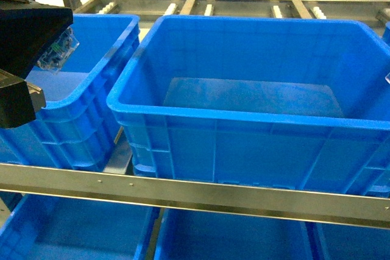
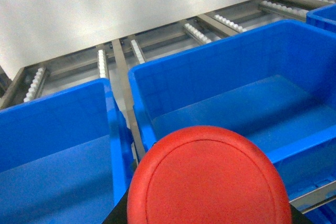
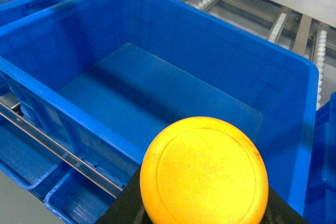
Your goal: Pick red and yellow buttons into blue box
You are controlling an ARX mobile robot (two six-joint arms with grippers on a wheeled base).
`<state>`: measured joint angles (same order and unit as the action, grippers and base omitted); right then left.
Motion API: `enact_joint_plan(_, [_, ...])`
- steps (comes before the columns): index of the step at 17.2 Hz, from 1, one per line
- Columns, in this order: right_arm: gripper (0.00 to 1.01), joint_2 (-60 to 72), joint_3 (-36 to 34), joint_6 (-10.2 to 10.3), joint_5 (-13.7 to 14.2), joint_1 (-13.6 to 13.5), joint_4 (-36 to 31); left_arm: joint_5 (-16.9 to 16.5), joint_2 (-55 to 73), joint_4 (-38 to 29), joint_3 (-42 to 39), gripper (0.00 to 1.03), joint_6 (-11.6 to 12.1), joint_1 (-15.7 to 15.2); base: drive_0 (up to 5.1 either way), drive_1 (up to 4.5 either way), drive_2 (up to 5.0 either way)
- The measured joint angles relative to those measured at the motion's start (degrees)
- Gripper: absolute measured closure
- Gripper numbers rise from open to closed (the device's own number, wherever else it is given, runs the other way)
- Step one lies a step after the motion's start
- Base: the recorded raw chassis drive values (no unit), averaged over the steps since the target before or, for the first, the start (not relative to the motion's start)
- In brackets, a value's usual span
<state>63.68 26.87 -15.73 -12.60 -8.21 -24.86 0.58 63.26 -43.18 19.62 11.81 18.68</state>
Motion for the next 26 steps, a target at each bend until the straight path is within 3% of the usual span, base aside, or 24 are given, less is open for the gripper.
enact_joint_plan(9, [0.75, 0.22, 0.0, 0.0, 0.13, -0.02, 0.0, 0.09, 0.02, 0.0, 0.0, 0.79, 0.0, -0.07, 4.0, -1.99, -2.0])
enact_joint_plan(21, [0.75, 0.44, 0.02, -0.31, -0.02, -0.04, -0.02, 0.11, 0.11, 0.09, 0.0, 0.79, 0.0, -0.02, 0.0, 2.96, -3.0])
enact_joint_plan(26, [0.75, 12.24, 9.62, 0.02, -5.14, -2.56, 0.26, 0.11, 0.11, 0.04, 0.0, 0.79, -0.02, -0.02, 0.0, 0.0, 0.0])
